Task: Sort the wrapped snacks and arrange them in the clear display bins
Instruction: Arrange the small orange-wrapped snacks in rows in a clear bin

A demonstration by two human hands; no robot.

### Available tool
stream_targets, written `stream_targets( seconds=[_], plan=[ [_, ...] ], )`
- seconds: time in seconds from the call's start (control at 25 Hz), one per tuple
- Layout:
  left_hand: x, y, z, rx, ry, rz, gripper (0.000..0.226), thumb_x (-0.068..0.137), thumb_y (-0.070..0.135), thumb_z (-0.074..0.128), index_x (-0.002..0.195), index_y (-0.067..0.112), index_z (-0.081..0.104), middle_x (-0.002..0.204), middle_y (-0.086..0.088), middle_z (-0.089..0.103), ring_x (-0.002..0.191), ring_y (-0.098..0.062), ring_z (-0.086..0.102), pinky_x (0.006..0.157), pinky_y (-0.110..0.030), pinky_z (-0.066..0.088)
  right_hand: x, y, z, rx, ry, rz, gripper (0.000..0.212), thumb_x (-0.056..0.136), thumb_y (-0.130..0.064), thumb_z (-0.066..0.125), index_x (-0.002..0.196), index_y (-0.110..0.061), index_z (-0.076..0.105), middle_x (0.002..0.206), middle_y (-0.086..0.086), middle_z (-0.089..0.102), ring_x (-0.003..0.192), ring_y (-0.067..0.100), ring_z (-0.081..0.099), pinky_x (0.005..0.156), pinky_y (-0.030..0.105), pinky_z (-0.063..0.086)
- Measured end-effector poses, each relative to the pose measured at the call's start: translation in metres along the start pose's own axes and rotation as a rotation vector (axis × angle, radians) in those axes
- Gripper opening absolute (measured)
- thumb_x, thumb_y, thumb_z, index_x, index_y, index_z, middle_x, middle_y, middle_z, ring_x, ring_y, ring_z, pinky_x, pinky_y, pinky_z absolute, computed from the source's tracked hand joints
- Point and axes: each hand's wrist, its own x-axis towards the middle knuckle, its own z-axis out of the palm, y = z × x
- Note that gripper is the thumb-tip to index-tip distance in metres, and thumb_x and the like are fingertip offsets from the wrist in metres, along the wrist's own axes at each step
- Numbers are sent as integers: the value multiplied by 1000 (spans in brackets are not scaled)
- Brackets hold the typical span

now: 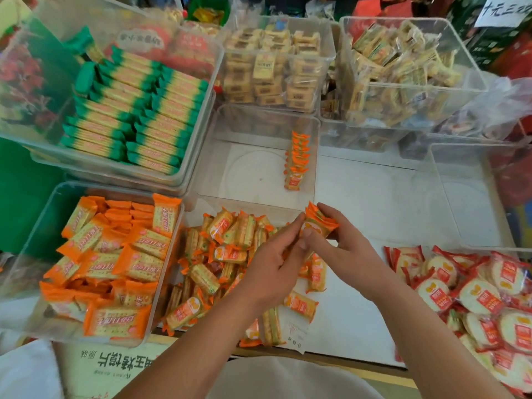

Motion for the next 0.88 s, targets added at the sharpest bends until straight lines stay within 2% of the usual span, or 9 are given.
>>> stream_targets(
  seconds=[0.12,0.24,0.32,0.48,0.56,0.64,0.72,0.8,0.88],
  plan=[
    [37,7,-25,46,-59,-76,68,98,38,68,154,52,33,142,39,44,132,24,37,107,-12,40,33,-12,-16,-37,-47,-64,62,94,-43,69,151,-36,44,124,-19,68,114,-3,63,93,25,54],
    [77,9,-49,115,-50,-58,80,86,38,80,154,44,39,143,17,59,135,1,51,115,-36,43,71,-24,-30,-37,-153,-127,64,90,-33,76,147,-33,48,123,-15,69,115,0,65,89,23,56],
    [103,8,-59,186,-23,-30,82,78,38,84,151,36,47,137,12,64,128,-5,59,111,-41,47,102,-32,-45,-6,-237,-111,66,79,-28,83,139,-30,54,117,-9,72,110,7,69,88,24,57],
    [147,4,-72,233,27,-21,83,72,29,92,145,31,52,133,12,63,121,-3,60,101,-20,48,168,-44,-69,-352,-388,-147,67,72,-31,95,129,-35,61,115,-11,71,105,9,70,93,32,59],
    [168,-3,-78,257,11,-32,82,75,21,91,145,30,51,135,15,61,123,2,56,94,-4,41,195,-47,-68,-543,-368,-204,69,70,-37,93,130,-36,58,118,-15,66,107,6,65,95,29,54],
    [182,-17,-85,298,3,-82,77,81,16,86,146,31,48,142,17,55,130,4,51,91,1,36,213,-41,-59,-747,-328,-251,71,69,-47,89,130,-32,57,116,-14,63,108,10,61,95,30,49],
    [190,-37,-94,359,32,-202,72,88,15,76,152,25,44,148,9,51,136,-7,49,97,-11,40,228,-21,-47,-993,-288,-294,78,66,-62,81,131,-28,57,119,-11,62,116,16,57,104,35,43],
    [193,-55,-99,432,63,-289,63,92,18,71,150,23,47,146,5,53,130,-13,54,100,-26,47,239,8,-36,-1167,-254,-364,85,63,-71,77,133,-25,59,127,-5,60,131,24,48,120,46,25],
    [198,-64,-98,487,35,-318,58,93,22,71,148,23,50,142,5,55,122,-13,58,99,-30,51,245,23,-28,-1282,-238,-357,85,64,-71,77,132,-23,59,134,1,52,137,31,37,123,58,6]
  ],
)
